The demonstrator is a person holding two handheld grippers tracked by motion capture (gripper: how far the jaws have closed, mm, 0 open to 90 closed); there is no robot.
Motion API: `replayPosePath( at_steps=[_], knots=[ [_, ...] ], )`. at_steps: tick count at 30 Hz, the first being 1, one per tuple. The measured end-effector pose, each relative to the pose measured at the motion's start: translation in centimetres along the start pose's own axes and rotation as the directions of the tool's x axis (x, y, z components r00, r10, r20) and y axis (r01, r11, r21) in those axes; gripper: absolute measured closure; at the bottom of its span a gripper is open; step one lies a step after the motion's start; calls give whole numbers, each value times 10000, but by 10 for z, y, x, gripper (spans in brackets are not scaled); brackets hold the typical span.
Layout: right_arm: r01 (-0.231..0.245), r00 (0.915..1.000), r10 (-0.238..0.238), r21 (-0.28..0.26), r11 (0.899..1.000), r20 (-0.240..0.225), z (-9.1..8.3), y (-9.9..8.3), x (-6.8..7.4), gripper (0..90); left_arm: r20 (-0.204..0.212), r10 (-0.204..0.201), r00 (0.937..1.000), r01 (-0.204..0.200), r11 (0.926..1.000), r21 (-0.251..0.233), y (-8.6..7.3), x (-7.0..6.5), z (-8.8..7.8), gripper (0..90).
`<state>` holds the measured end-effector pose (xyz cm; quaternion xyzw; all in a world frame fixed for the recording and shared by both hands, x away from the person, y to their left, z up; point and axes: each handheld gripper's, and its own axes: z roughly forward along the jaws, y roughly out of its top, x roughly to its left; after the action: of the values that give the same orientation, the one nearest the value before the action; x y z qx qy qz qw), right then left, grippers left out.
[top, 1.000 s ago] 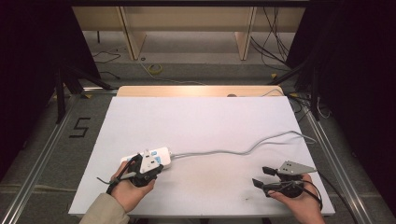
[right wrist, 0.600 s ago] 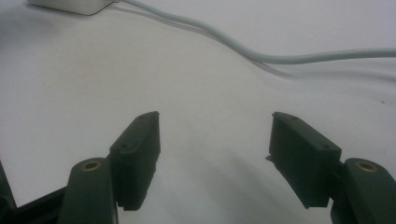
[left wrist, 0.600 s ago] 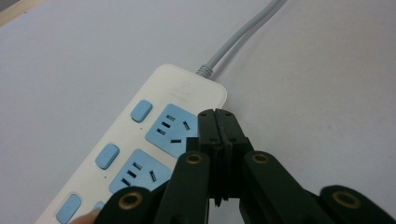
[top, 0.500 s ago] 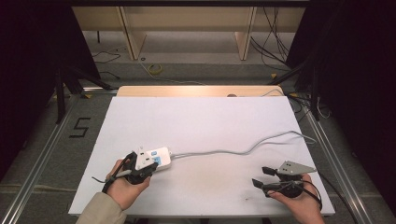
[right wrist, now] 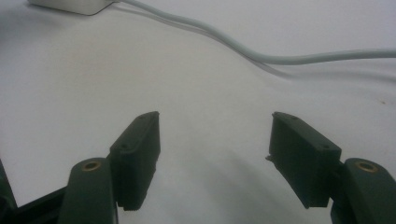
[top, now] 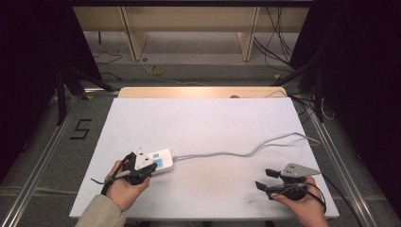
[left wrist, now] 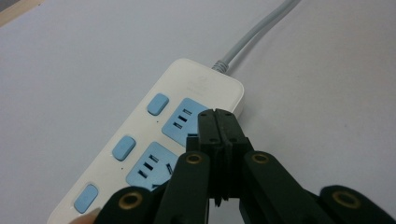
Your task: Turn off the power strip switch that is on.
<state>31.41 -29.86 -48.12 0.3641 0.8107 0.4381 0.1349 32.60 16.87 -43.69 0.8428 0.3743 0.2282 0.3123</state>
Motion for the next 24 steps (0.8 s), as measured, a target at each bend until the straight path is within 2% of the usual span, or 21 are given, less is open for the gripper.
replayPosePath(
  at_steps=[8, 24],
  knots=[
    [-8, 10000, 8, -10, 10000, -10, 0, 0, 0, 346, -51, -3, 10000, 3, 9999, 158, 0, 2, 0, 898],
    [19, 10000, -19, 11, 10000, 10, 0, 0, 0, 346, -269, -177, 9995, 181, 9998, 118, 1, 8, -4, 898]
  ],
)
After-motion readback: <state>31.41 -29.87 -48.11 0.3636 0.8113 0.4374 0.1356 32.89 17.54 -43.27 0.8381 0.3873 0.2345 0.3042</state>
